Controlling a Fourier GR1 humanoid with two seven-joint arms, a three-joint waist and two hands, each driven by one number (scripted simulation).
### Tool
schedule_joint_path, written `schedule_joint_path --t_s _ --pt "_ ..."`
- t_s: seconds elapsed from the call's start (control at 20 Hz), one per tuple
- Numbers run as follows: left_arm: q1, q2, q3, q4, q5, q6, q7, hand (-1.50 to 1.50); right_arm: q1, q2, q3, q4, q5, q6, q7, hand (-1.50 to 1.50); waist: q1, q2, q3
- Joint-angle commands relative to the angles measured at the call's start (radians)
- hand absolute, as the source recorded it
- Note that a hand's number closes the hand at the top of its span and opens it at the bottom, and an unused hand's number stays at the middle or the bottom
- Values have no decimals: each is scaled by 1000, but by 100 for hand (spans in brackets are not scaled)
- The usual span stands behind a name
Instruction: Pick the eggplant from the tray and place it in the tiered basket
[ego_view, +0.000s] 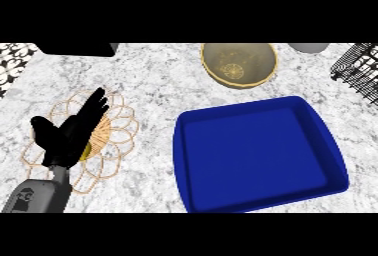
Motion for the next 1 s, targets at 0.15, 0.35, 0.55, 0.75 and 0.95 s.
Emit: schedule_joint_path --t_s 0.15,0.35,0.55,0.75,0.95 --pt "16 -9 -5 5 -10 2 -21 0 -181 49 -167 141 -177 96 158 -150 55 42 13" --pt "-13 -11 6 9 -2 5 0 0 -244 -48 -224 200 -213 91 263 -150 47 50 15" --pt "-4 -20 3 -6 0 6 -9 0 -239 -113 -255 233 -232 102 298 -150 50 59 19" --pt "18 -19 5 -18 -12 17 -24 0 -211 -164 -280 243 -251 130 283 -150 43 61 23" --pt "4 -20 11 -24 8 8 -1 0 -219 -209 -278 236 -246 155 312 -150 48 64 23"
